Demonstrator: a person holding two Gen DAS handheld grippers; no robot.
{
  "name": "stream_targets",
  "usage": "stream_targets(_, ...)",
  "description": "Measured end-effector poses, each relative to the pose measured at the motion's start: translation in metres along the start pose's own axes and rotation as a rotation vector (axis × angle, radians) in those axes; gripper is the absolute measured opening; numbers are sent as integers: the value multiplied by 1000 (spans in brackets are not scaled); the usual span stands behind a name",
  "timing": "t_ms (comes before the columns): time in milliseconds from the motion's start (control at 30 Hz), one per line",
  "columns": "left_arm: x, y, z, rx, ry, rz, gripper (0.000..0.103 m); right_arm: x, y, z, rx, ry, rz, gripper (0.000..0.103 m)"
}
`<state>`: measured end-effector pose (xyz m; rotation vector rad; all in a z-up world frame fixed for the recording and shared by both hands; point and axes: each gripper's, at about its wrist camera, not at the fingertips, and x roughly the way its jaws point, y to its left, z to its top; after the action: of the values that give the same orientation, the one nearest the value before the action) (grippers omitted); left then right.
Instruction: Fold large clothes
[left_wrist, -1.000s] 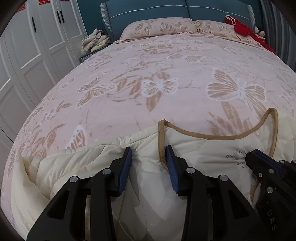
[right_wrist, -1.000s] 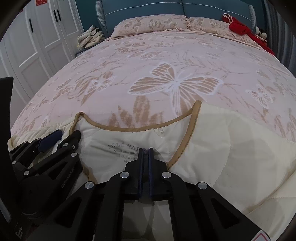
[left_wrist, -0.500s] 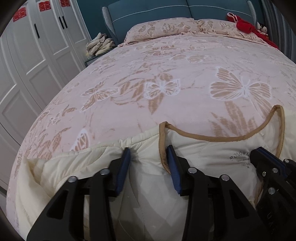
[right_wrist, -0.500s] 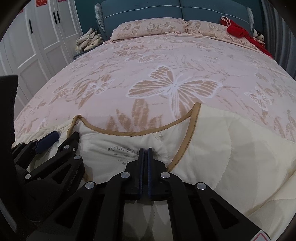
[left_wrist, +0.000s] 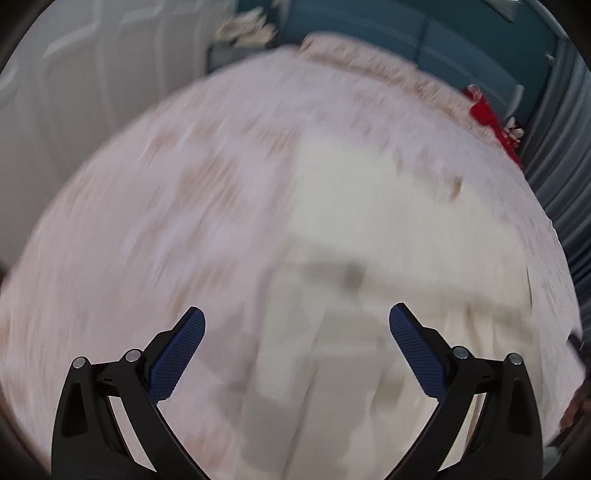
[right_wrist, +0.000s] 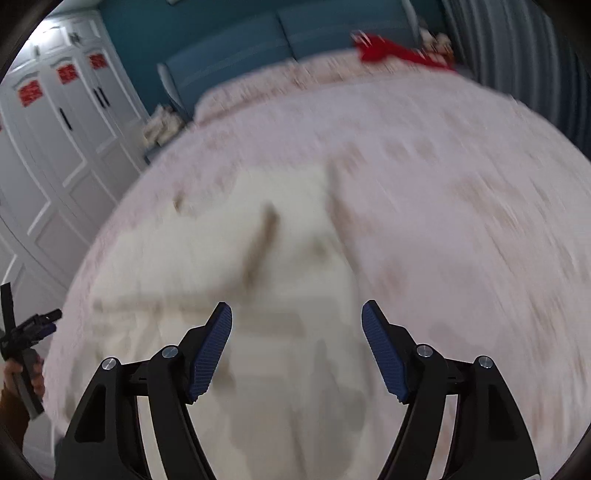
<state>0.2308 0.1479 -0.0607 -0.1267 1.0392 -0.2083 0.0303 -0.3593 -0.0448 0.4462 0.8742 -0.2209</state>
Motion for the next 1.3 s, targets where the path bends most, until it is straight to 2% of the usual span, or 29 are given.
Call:
stream_targets(100, -3, 27, -60, -55, 122, -3, 97, -18, -28, -73, 68, 142, -7, 72)
stream_targets(167, 1, 31, -83, -109, 164, -34, 94, -21, -36, -100, 105, 162, 0, 72)
stream_targets(200, 3, 32, -90, -139, 172, -76, 93, -20, -39, -112, 145, 165, 33, 72)
stream_targets(267, 6, 27, -97, -181, 166, -97, 89, -12, -42, -122, 209, 144, 86, 73)
stream_targets(300, 6, 23, -97, -184, 158, -111, 84, -9, -42, -123, 229, 125, 96, 73)
stream_targets(367, 10, 15, -97, -195, 171, -128, 59, -5, -42, -121, 268, 92, 107, 71)
stream_targets(400, 9, 12, -97, -203, 175, -134, 51, -3, -42, -118, 287, 87, 120, 65)
stream_targets(433, 5, 10, -96, -204, 178, -141, 34, -2, -40, -114, 310, 87, 138, 34)
stream_targets(467, 0, 10, -97, -199, 176, -137, 20, -1, -40, -110, 339, 101, 151, 8)
stream_targets(533, -17, 9, -95, -178, 153, -150, 14, -9, -32, -102, 340, 91, 164, 7)
stream_targets(567, -25, 9, -95, -170, 142, -154, 12, -21, -26, -98, 301, 70, 166, 6)
stream_targets(700, -73, 3, -96, -124, 105, -180, 8, -69, -6, -91, 200, 66, 196, 5)
stream_targets(800, -118, 10, -113, -90, 127, -204, 8, -109, -1, -97, 112, 113, 190, 5)
stream_targets(867, -150, 20, -133, -81, 161, -215, 8, -136, -4, -108, 74, 165, 183, 5)
stream_targets(967, -208, 38, -168, -120, 220, -244, 8, -188, -17, -139, 61, 265, 179, 5)
stream_targets(1033, -249, 42, -185, -142, 197, -232, 8, -220, -21, -156, 90, 303, 190, 5)
stream_targets(1067, -263, 42, -188, -140, 175, -222, 8, -237, -18, -159, 98, 293, 192, 5)
stream_targets(1133, -282, 34, -184, -154, 126, -249, 8, -253, -10, -154, 95, 243, 202, 5)
stream_targets(1167, -284, 32, -179, -155, 107, -264, 8, -259, -5, -143, 87, 181, 211, 5)
stream_targets(1200, -282, 28, -169, -143, 73, -276, 8, -262, -2, -135, 79, 138, 216, 5)
stream_targets(1300, -257, 22, -136, -114, -9, -240, 8, -248, -3, -102, 86, 4, 233, 5)
